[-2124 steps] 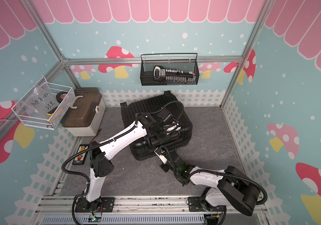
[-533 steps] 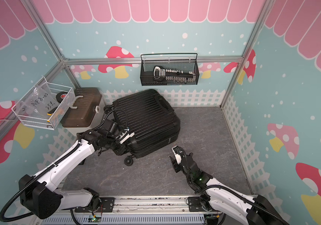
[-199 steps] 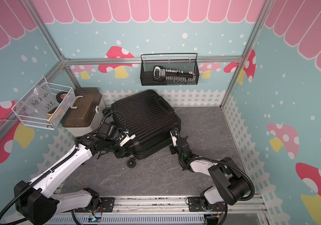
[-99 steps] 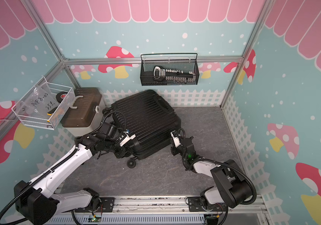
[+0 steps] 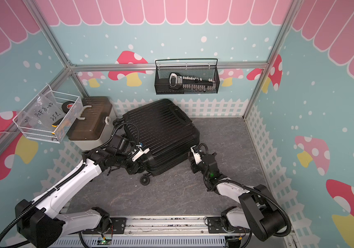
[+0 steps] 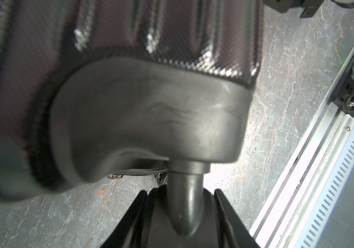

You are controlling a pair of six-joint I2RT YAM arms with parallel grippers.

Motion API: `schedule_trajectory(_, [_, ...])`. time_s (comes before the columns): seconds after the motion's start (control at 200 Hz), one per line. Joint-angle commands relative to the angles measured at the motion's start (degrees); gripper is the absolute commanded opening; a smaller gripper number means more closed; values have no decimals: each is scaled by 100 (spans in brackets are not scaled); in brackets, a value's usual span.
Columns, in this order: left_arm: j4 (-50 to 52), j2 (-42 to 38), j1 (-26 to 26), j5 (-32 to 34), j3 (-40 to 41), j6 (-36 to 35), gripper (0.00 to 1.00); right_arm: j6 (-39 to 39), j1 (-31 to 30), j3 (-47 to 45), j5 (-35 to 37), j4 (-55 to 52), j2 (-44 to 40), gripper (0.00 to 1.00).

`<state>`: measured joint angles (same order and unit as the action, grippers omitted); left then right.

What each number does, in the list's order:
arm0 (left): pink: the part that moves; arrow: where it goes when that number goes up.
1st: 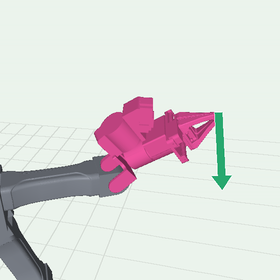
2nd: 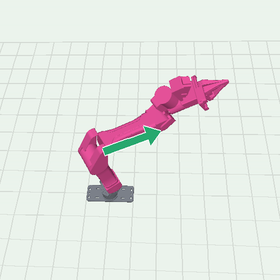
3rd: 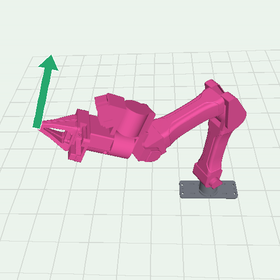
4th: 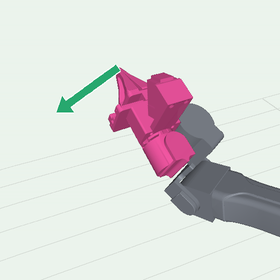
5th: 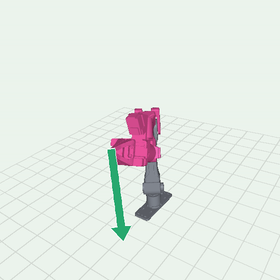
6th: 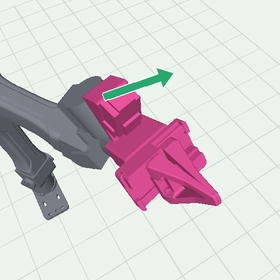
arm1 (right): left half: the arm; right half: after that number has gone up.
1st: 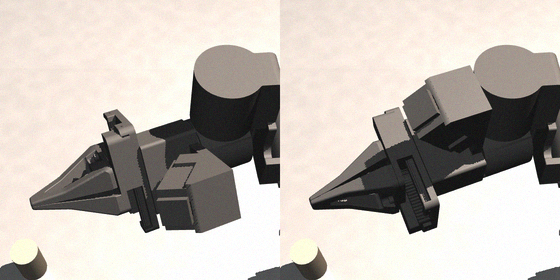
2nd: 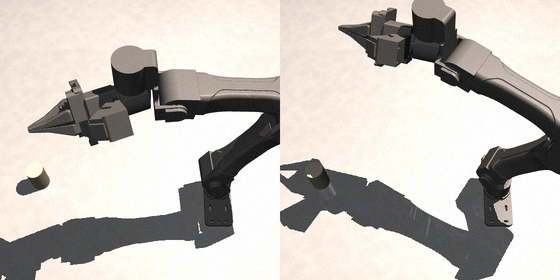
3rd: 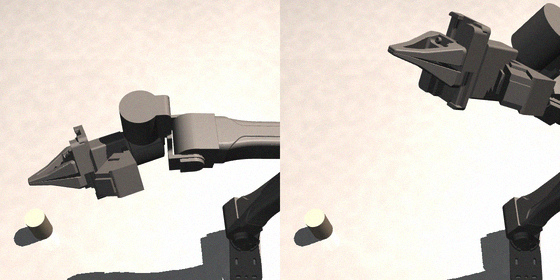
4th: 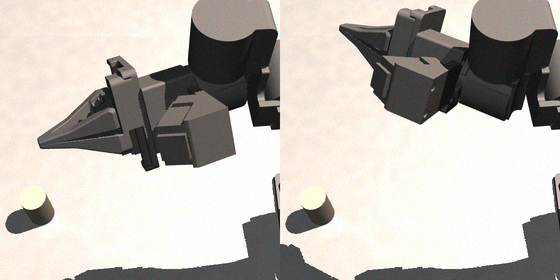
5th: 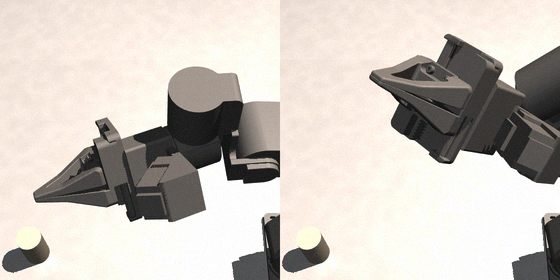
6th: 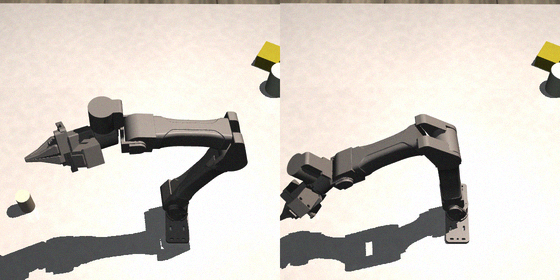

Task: Close the suitcase zippers
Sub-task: Zip the zipper on the suitcase.

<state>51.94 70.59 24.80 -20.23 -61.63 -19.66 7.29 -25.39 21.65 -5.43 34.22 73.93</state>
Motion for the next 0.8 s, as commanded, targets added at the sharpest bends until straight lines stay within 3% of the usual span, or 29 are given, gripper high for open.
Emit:
schedule_trajectory(0.0, [-18, -265, 43, -222, -59, 112, 30, -170, 10, 52, -174, -94, 51, 45])
schedule_trajectory(0.15, [-19, -247, 43, -233, -41, 120, 30, -49, 7, 297, -47, -34, 405, 48])
schedule_trajectory(0.365, [-19, -247, 43, -258, -25, 112, 30, 16, 9, 653, 29, 86, 839, 45])
schedule_trajectory(0.525, [-18, -247, 43, -247, -25, 103, 30, 127, 7, 691, 926, 37, 911, 42])
schedule_trajectory(0.701, [-19, -256, 43, -203, -34, 103, 29, 482, 8, 452, 2110, -524, 371, 39])
schedule_trajectory(0.796, [-20, -265, 43, -192, -34, 103, 29, 471, 7, 206, 2055, -687, -40, 40])
